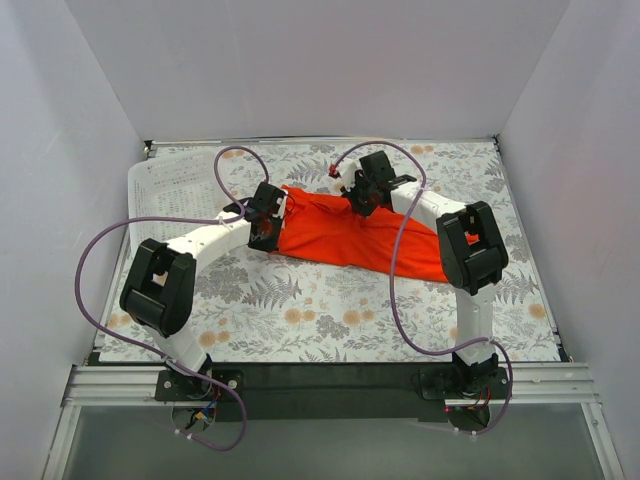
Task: Fold and stack the t-shirts
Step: Fold the tshirt
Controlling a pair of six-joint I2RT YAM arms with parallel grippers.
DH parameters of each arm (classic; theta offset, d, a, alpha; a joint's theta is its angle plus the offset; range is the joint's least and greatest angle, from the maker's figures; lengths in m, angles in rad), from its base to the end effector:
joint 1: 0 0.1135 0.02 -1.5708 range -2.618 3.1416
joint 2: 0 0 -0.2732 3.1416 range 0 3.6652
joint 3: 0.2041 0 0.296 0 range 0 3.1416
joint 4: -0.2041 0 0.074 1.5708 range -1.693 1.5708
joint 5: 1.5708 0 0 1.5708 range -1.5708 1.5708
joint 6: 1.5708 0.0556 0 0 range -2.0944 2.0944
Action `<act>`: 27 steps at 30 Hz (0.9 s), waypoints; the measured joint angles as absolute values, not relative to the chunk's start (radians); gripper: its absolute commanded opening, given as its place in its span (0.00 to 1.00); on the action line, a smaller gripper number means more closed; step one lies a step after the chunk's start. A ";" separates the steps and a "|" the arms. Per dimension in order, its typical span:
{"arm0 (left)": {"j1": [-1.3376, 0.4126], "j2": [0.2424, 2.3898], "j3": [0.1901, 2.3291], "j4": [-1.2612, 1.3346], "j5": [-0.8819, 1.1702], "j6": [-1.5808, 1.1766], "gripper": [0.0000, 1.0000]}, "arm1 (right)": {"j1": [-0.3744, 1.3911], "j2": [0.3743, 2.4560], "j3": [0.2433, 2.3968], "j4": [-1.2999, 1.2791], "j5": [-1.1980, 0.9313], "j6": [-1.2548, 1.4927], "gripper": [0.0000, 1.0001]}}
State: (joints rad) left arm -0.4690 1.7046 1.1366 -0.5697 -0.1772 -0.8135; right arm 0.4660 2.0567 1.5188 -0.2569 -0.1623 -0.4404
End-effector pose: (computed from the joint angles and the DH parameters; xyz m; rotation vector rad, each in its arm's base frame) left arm 0.3497 -0.1662 0.1621 -0.5121 2.6373 -0.1623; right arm 0.4583 0.2406 0.1661 -1.1040 2.0877 0.2043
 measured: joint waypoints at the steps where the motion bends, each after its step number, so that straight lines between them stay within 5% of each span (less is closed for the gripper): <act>1: -0.469 1.705 1.137 -0.572 -0.177 -0.813 0.00 | 0.464 2.057 1.513 -0.252 -0.154 -0.432 0.01; 13: -0.474 1.725 1.166 -0.577 -0.178 -0.808 0.00 | 0.420 2.056 1.490 -0.228 -0.103 -0.358 0.01; 27: -0.474 1.734 1.178 -0.585 -0.183 -0.807 0.00 | 0.397 2.056 1.490 -0.228 -0.093 -0.304 0.16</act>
